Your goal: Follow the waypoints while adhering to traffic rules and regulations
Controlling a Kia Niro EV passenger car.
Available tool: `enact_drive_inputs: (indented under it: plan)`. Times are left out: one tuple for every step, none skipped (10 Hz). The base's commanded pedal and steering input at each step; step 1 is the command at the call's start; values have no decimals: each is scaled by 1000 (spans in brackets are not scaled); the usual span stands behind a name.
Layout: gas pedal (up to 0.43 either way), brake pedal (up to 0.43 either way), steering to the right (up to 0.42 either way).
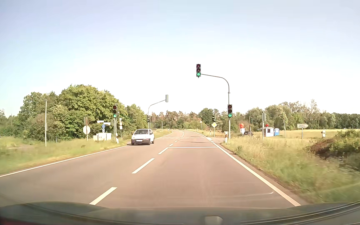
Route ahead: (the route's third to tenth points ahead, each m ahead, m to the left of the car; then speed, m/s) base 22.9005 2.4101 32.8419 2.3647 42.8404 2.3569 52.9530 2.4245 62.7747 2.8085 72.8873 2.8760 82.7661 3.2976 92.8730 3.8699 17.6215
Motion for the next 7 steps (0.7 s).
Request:
enact_drive_inputs:
  plan:
    - [98,24,0]
    - [39,24,0]
    - [0,24,0]
    - [0,24,0]
    - [0,24,0]
    - [0,24,0]
    - [0,24,0]
